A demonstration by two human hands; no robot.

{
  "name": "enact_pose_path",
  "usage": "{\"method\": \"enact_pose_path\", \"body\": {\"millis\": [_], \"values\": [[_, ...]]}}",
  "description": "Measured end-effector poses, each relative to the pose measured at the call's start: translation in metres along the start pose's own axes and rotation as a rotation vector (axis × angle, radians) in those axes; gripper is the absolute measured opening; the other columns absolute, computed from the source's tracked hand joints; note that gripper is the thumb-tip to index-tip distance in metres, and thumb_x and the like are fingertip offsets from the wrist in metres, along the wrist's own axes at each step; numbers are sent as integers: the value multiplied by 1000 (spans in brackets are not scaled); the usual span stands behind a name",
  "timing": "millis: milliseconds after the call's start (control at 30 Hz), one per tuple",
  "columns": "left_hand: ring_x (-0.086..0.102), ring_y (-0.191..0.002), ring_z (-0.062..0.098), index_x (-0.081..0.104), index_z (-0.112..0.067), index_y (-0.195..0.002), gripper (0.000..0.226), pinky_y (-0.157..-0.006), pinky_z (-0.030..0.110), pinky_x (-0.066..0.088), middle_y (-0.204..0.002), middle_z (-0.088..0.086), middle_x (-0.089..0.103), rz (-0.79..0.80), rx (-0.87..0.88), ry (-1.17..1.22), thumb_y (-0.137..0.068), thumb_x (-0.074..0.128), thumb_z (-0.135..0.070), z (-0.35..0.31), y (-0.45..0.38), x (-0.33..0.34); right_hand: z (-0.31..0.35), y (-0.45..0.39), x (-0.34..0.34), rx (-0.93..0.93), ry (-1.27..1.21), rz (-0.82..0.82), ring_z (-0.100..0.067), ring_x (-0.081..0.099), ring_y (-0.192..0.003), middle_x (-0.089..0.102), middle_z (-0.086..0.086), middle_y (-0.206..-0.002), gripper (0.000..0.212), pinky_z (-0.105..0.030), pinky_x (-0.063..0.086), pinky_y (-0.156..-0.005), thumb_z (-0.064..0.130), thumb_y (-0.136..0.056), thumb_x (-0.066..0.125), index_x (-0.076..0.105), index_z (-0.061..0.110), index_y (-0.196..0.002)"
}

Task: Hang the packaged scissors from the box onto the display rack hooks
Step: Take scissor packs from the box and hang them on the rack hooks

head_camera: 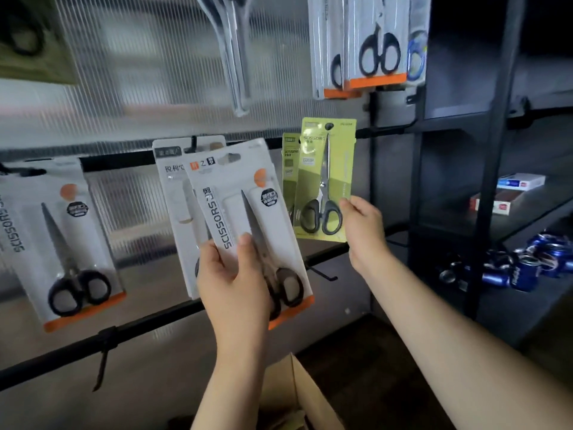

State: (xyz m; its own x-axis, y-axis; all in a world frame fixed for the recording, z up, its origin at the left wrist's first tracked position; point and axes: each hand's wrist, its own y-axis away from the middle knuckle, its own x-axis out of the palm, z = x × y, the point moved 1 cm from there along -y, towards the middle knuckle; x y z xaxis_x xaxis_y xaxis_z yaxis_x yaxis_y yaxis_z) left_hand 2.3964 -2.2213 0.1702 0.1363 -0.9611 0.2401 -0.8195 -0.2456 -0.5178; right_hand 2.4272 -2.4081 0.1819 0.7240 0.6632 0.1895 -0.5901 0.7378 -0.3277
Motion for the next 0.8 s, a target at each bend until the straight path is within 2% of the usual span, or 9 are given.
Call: {"method": "enact_pose_path", "body": {"millis": [33,67,100,133,267,467,600,733,800], "values": [[37,-53,6,36,-19,-65,34,-57,24,34,-55,-13,40,7,0,-15,-93,55,-23,1,2,-1,-1,-1,-2,21,1,7,-9,31,-85,52,-6,-88,22,-30,38,-90,19,-98,47,62,2,-96],[34,-51,4,34,-20,-64,37,-55,24,32,-52,-13,37,13,0,-27,-93,56,-23,2,4,-2,-2,-3,-3,40,1,5,-13,52,-94,60,-4,-100,23,-32,38,-96,18,-98,48,63,4,-106],[32,-50,4,32,-20,-63,38,-54,24,31,-50,-13,36,20,2,-36,-93,56,-22,3,6,-3,-2,-4,-4,55,-8,-1,-26,44,-125,61,-5,-114,26,-33,37,-101,18,-98,48,61,3,-115],[30,-50,4,31,-19,-62,39,-54,25,30,-50,-12,34,27,8,-44,-93,56,-22,3,7,-4,-3,-6,-4,61,-19,1,-24,50,-121,59,-8,-123,28,-35,36,-103,17,-98,49,59,2,-119],[27,-54,9,28,-17,-63,41,-56,29,29,-56,-7,28,37,26,-78,-93,56,-23,6,4,-8,-6,-8,3,63,-2,18,-38,37,-127,43,-27,-134,35,-50,29,-107,15,-98,48,47,-11,-120],[32,-53,8,36,-20,-64,35,-58,29,33,-49,-15,37,33,28,-98,-93,55,-23,11,1,-22,-20,-20,24,107,9,13,-18,49,-111,56,-4,-124,32,-28,34,-92,21,-100,45,55,8,-127],[33,-54,9,41,-9,-70,31,-57,29,34,-55,-11,35,10,57,-121,-93,55,-24,12,-2,-34,-23,-23,35,109,52,-22,-26,51,-118,55,-13,-131,35,-32,37,-100,18,-100,44,51,-2,-127],[31,-55,10,36,-7,-69,35,-56,28,31,-56,-8,33,2,90,-154,-93,55,-24,11,-6,-45,-29,-26,40,37,198,-102,-27,51,-89,61,-8,-95,22,-30,42,-79,18,-96,45,62,9,-106],[30,-51,6,36,-12,-66,35,-53,24,30,-51,-13,35,4,91,-171,-93,55,-24,10,-7,-50,-36,-17,41,-4,343,-173,-34,56,-105,64,-13,-112,30,-37,46,-89,21,-96,46,55,6,-120]]}}
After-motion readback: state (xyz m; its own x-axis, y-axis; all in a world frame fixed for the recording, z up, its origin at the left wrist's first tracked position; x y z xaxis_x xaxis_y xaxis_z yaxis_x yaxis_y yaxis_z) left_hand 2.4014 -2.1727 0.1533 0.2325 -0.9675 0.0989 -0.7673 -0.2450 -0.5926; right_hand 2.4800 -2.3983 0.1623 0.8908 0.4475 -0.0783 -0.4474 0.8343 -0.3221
